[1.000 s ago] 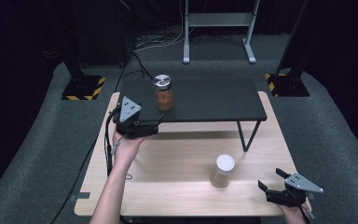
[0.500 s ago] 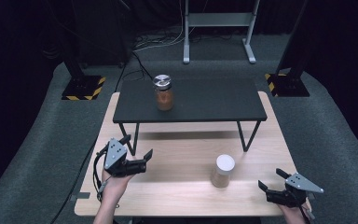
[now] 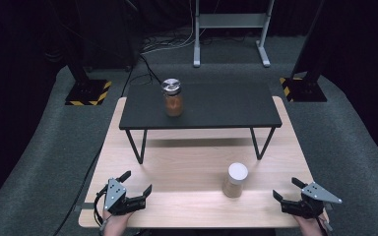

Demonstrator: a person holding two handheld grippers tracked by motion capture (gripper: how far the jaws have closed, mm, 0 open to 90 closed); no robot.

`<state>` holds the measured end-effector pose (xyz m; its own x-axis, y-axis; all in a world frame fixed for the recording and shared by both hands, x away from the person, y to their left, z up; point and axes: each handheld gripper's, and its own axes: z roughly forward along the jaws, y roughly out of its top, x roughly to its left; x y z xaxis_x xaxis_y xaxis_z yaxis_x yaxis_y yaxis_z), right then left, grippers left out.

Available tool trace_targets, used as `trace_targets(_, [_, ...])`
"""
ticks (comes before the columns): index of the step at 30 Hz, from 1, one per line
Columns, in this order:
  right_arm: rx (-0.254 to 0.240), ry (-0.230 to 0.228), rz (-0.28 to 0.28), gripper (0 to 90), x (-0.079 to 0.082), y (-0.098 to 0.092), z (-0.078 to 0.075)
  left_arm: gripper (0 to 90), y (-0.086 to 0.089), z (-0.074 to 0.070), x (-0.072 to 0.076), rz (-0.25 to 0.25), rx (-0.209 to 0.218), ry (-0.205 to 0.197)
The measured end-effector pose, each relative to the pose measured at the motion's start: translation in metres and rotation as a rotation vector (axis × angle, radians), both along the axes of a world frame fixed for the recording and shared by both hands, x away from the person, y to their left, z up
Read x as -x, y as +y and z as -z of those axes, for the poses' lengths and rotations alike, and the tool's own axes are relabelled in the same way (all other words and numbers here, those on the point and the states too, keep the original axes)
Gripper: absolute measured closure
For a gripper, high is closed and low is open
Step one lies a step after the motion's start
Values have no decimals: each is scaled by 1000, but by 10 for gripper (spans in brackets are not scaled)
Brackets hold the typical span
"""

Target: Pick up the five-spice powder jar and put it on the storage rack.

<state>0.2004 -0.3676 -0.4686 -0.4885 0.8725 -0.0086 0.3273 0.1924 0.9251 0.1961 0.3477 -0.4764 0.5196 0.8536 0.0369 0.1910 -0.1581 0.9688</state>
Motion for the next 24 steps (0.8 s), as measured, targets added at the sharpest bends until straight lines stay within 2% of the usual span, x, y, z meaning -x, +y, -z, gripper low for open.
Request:
trace_targets(3, [3, -2, -3, 77, 0, 0, 0, 83, 3, 4, 3, -3, 2, 0])
trace_targets(9, [8, 4, -8, 77, -1, 1, -1, 83, 5, 12, 2, -21, -2, 25])
trace_targets(13, [10, 8, -10, 77, -2, 1, -1, 82, 5, 12, -2, -30, -23, 46])
trace_targets(24, [14, 4, -14, 78, -1, 1, -1, 85, 7, 12, -3, -13, -16, 47])
